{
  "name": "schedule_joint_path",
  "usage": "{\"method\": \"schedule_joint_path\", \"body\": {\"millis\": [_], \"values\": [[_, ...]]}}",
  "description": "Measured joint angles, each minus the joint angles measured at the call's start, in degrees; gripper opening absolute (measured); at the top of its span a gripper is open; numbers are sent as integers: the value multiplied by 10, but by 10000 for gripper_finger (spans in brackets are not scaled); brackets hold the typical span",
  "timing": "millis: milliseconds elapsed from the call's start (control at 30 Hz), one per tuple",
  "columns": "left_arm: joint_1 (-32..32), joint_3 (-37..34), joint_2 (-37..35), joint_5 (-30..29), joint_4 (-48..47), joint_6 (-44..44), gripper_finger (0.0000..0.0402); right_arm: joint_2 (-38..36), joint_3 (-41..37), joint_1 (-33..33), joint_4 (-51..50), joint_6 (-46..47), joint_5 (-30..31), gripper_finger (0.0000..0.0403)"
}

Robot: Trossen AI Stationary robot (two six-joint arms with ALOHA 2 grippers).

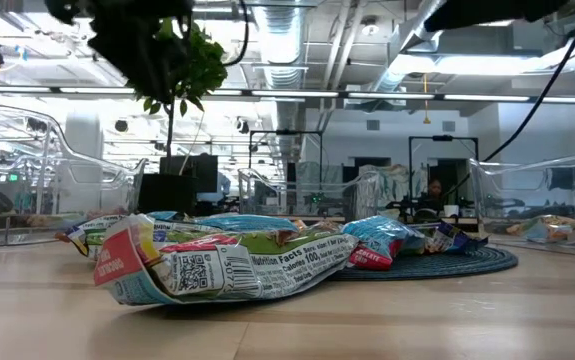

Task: Pick and place Granola Bars by type
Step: Put the bottom left blue granola bar into the top transparent bin

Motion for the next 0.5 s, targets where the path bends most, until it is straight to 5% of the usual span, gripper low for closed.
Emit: {"method": "schedule_joint_path", "body": {"millis": [333, 500], "values": [[-13, -48, 9, 143, 150, 36, 129, 0, 0, 12, 0, -1, -4, 120], [-65, -73, 35, 129, 214, 17, 129, 0, 0, 14, 1, -1, -4, 120]]}}
